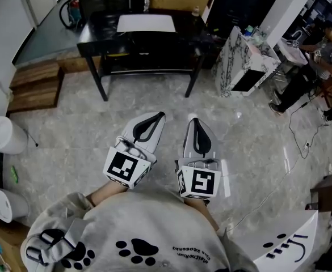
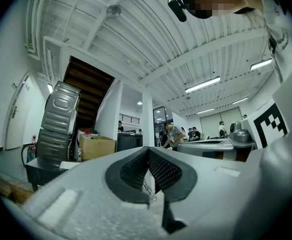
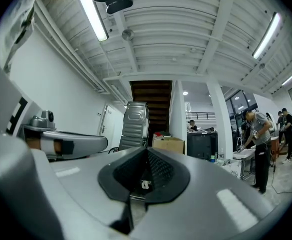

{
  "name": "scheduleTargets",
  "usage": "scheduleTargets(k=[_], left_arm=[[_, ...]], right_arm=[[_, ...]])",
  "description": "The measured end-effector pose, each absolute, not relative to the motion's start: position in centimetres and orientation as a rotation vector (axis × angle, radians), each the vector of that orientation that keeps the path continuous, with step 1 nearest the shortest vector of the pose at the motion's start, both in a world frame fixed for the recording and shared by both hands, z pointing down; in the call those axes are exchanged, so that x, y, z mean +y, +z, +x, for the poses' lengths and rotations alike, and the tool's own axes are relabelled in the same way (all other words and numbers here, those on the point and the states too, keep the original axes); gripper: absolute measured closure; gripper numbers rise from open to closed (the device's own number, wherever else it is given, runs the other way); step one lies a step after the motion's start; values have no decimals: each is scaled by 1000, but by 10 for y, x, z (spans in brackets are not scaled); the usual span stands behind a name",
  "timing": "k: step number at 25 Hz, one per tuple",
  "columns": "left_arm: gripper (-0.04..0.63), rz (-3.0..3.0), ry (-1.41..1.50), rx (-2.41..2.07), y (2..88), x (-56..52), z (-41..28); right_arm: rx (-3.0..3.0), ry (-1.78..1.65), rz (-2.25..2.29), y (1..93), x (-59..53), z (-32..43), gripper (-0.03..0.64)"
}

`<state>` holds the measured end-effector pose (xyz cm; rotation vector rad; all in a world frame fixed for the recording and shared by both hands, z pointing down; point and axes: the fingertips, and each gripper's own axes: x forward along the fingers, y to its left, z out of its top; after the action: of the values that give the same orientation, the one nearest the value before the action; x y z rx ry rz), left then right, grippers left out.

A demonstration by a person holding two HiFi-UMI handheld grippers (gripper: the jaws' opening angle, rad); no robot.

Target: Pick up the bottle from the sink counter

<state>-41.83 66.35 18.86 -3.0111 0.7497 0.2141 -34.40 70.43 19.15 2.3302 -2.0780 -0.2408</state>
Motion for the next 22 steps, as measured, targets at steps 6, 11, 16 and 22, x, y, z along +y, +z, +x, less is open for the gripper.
scheduleTargets(k=[6,11,16,22], left_arm=[[597,-3029,228,754,195,632,-408],[597,-3033,249,729,191,590,-388],[597,-3049,251,701,190,535,-363],[597,-3058,254,643,190,471,-336]], right_arm=[[-2081,-253,2316,196,674,-335,615],[-2068,-255,2331,197,632,-315,615],[-2057,-249,2335,197,577,-293,615],[-2024,-241,2371,199,514,-268,615]])
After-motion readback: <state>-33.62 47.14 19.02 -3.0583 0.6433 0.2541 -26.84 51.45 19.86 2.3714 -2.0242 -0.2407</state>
